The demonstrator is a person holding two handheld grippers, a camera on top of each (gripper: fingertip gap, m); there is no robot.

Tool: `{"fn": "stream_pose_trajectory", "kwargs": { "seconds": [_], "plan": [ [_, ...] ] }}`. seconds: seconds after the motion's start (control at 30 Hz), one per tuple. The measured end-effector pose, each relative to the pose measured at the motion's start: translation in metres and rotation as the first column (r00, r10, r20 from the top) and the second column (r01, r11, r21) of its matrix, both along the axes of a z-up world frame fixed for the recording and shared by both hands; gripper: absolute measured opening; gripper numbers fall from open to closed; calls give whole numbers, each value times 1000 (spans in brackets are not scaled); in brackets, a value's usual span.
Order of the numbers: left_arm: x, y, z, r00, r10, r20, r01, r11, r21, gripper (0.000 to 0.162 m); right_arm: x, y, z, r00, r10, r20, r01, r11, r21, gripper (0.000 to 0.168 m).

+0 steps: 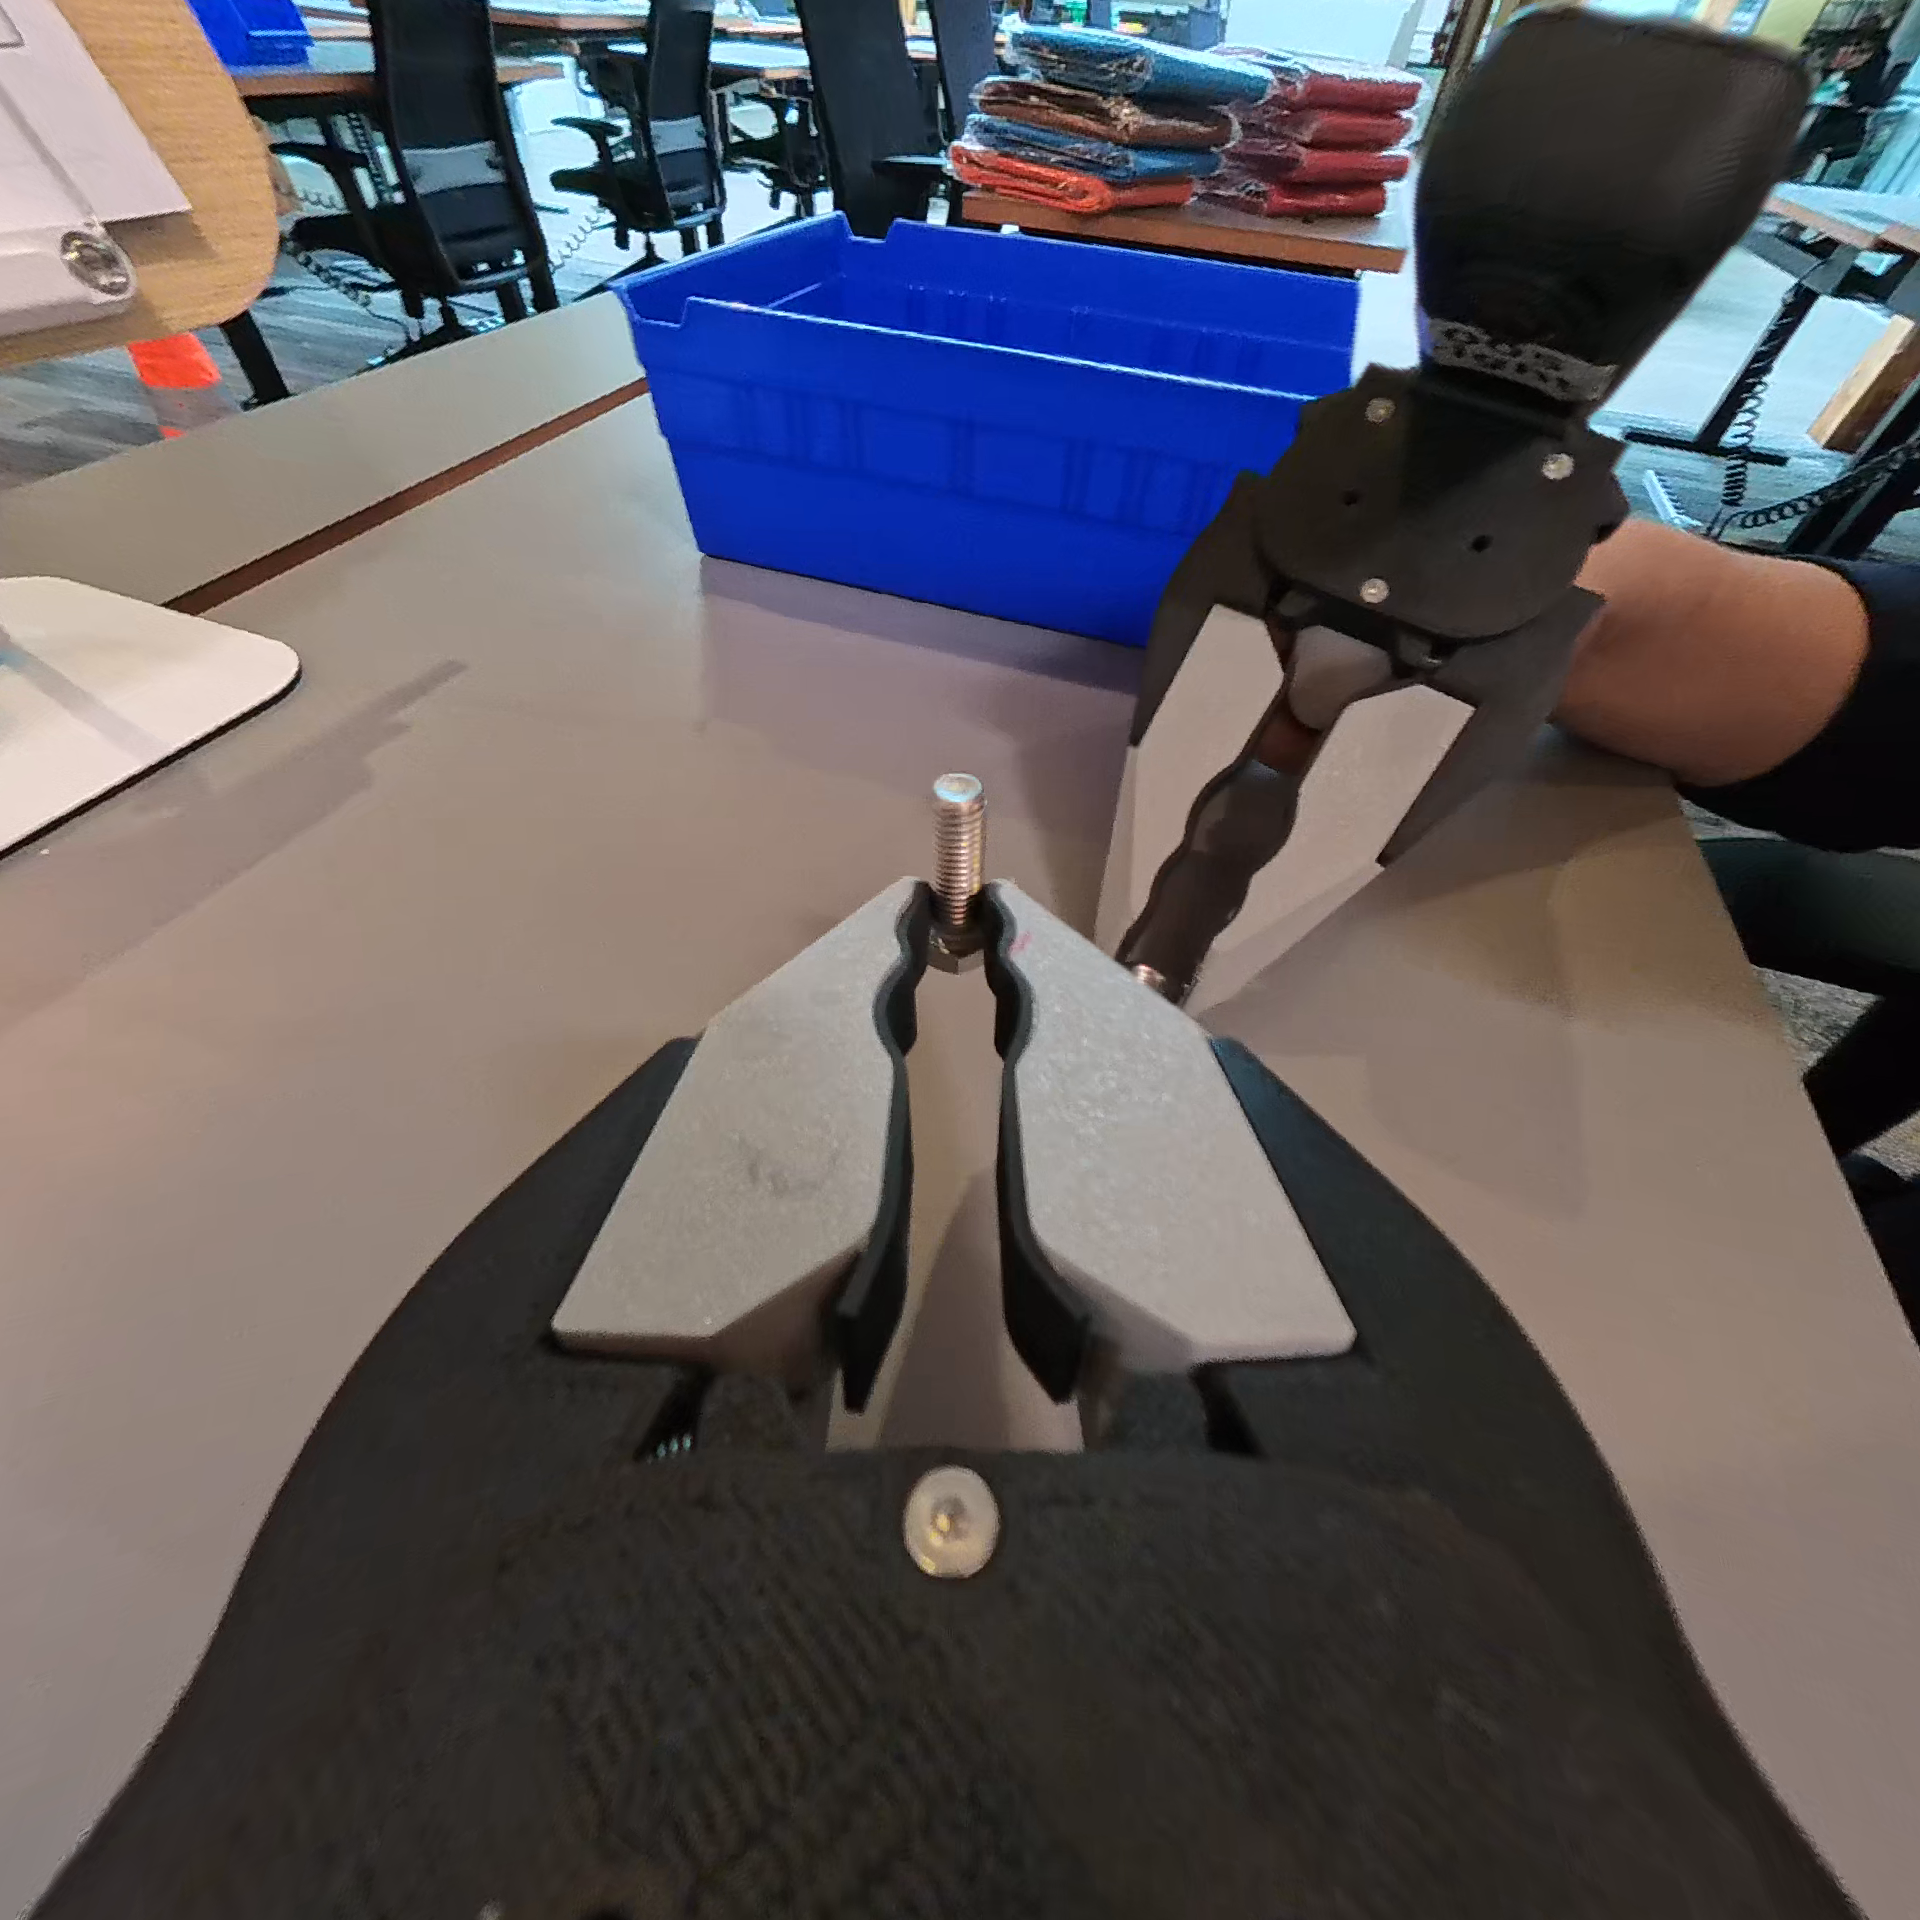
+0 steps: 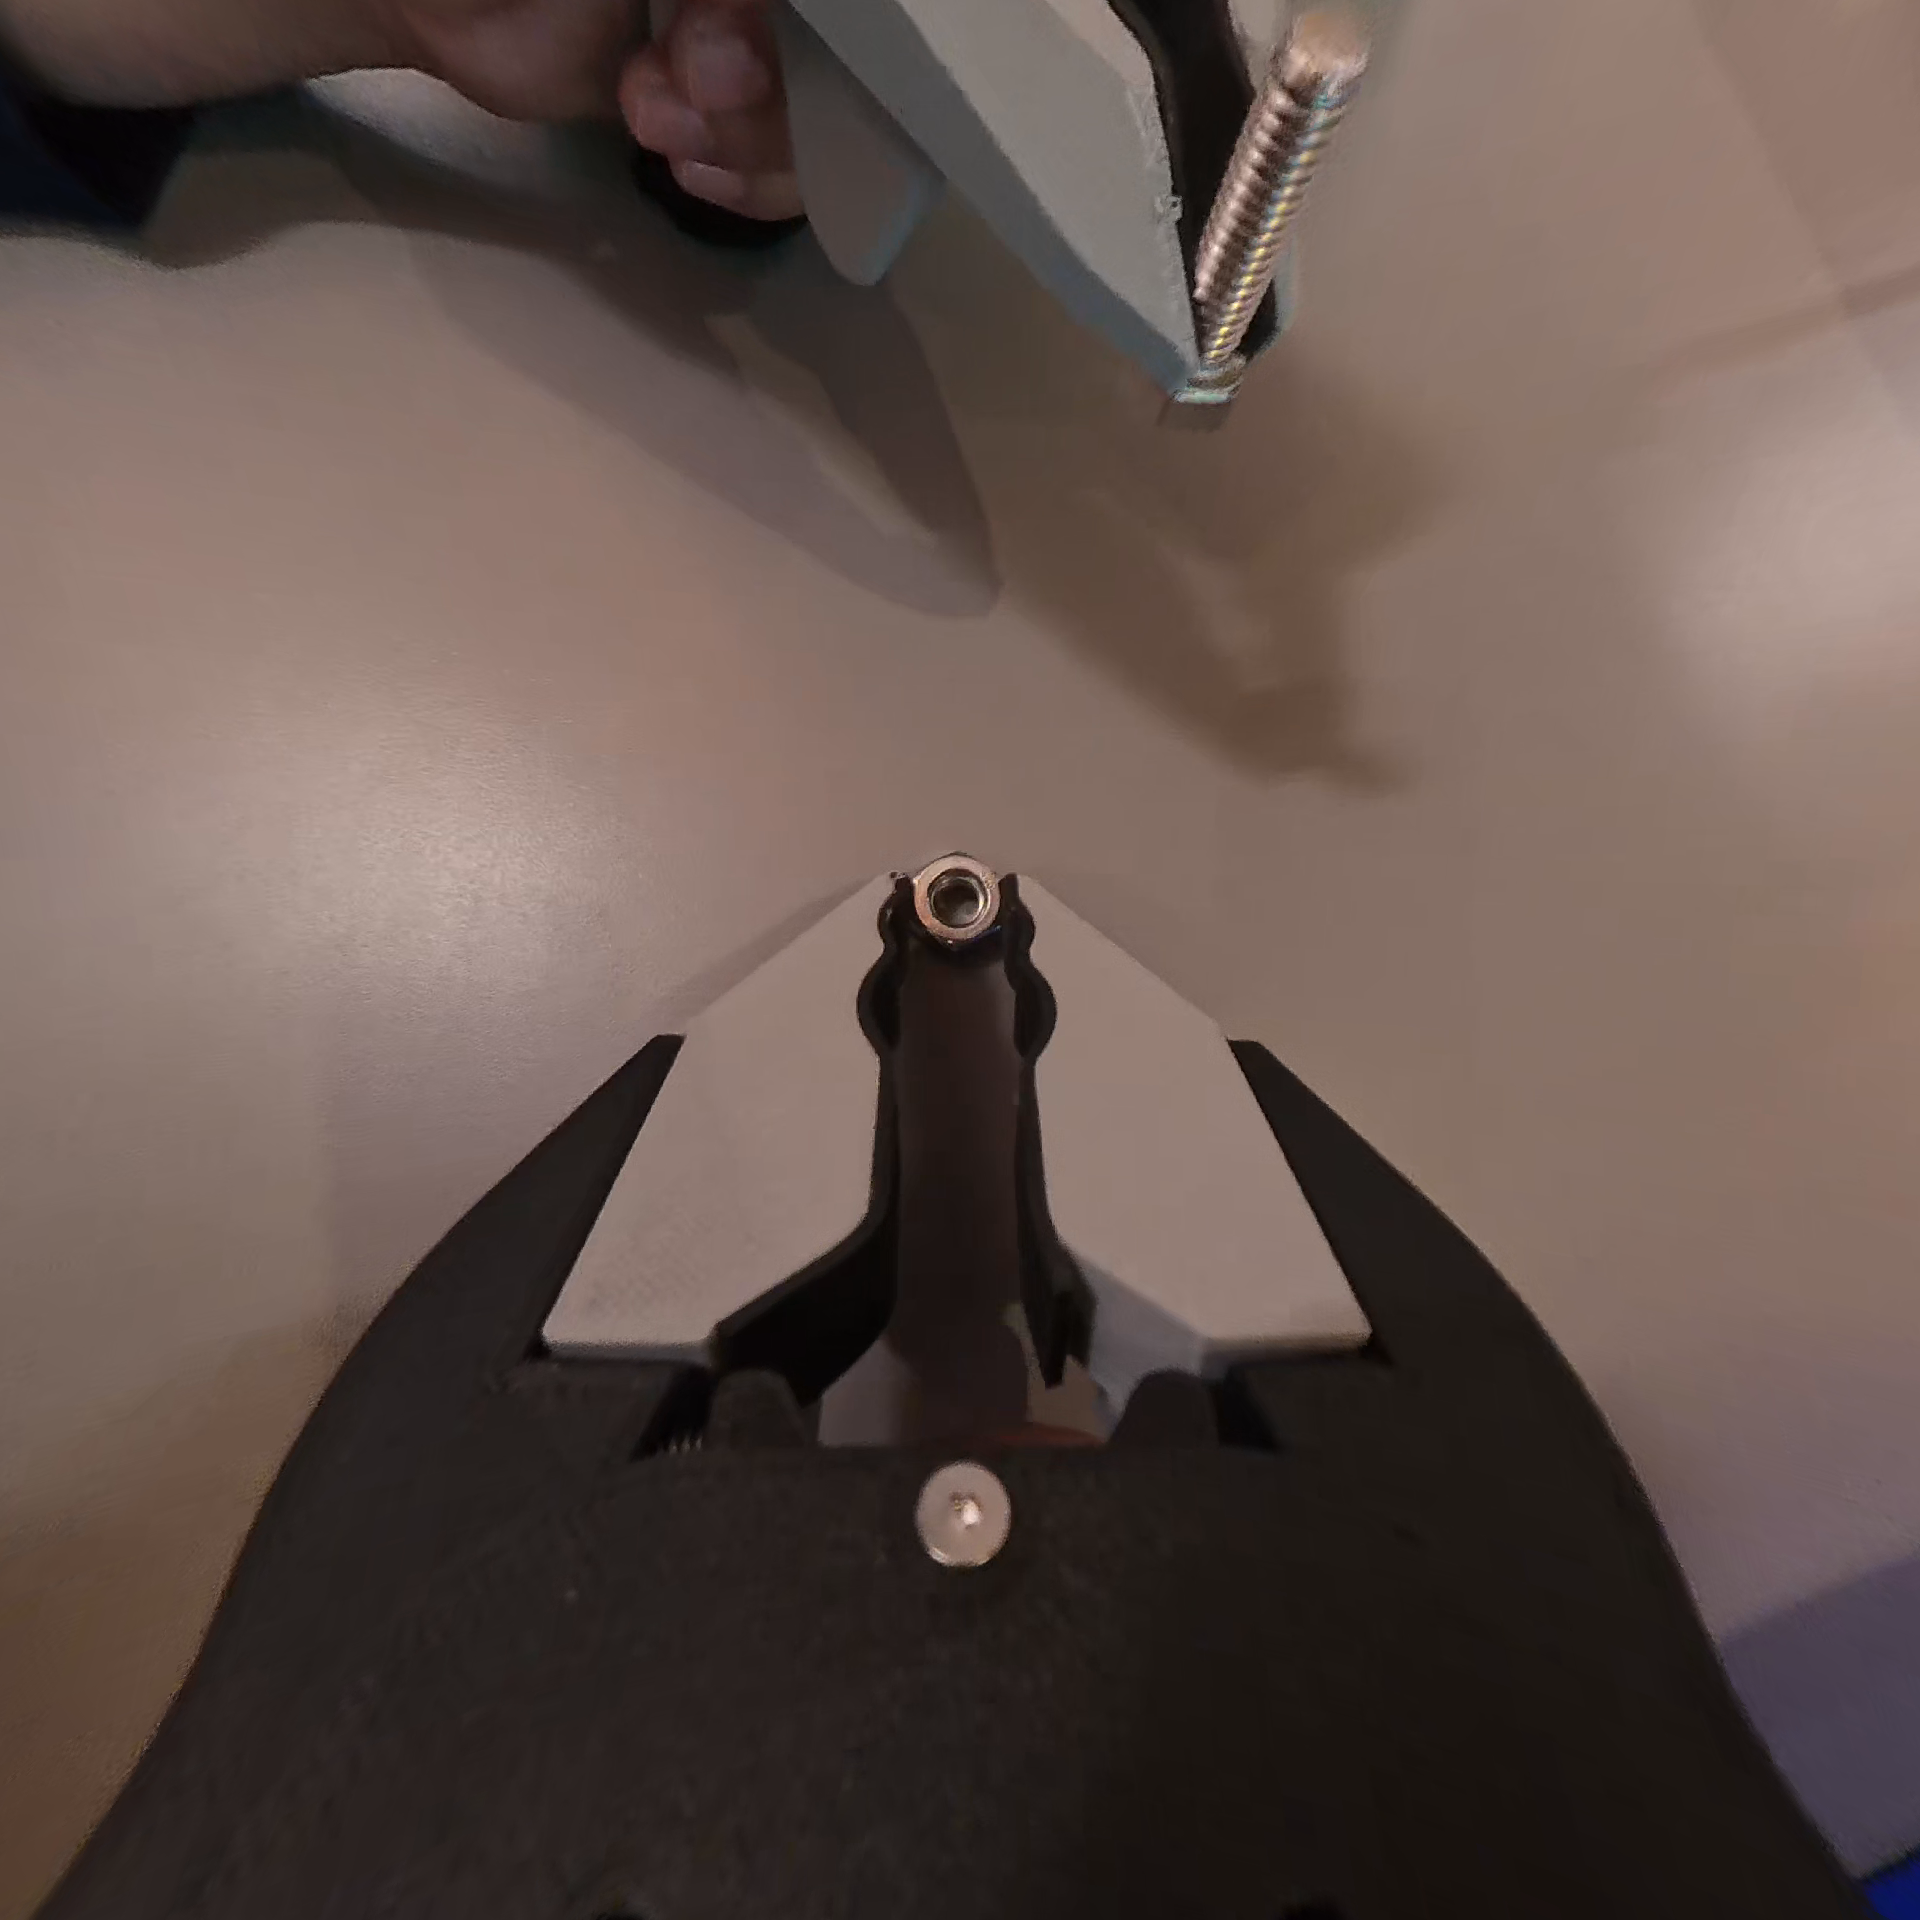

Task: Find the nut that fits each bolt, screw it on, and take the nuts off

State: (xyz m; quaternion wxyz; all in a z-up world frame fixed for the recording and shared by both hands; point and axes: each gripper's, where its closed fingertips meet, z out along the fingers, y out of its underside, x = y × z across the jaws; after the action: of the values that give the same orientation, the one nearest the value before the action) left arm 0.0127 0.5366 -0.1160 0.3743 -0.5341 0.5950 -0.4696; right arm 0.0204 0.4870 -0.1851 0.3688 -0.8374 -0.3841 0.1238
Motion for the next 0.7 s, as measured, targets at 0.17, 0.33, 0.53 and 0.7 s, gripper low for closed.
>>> {"fn": "stream_pose_trajectory", "kwargs": {
  "seconds": [0.17, 0.33, 0.53, 0.7],
  "plan": [
    [-1, -17, 1, 995, -96, 12, 96, 995, 15, 7, -5, 0, 51, 988, 16, -151, -5, 997, 73, 14],
    [1, -31, 1, 987, -158, 13, 157, 987, 45, 7, -1, 7, 96, 995, 37, -98, -26, 993, 116, 14],
    [1, -35, 0, 987, -163, 7, 163, 985, 61, 7, -17, 16, 99, 995, 96, 5, -96, 992, 81, 15],
    [1, -35, 1, 987, -163, 10, 162, 984, 69, 7, -23, 21, 99, 995, 104, 13, -104, 992, 67, 14]
  ]
}}
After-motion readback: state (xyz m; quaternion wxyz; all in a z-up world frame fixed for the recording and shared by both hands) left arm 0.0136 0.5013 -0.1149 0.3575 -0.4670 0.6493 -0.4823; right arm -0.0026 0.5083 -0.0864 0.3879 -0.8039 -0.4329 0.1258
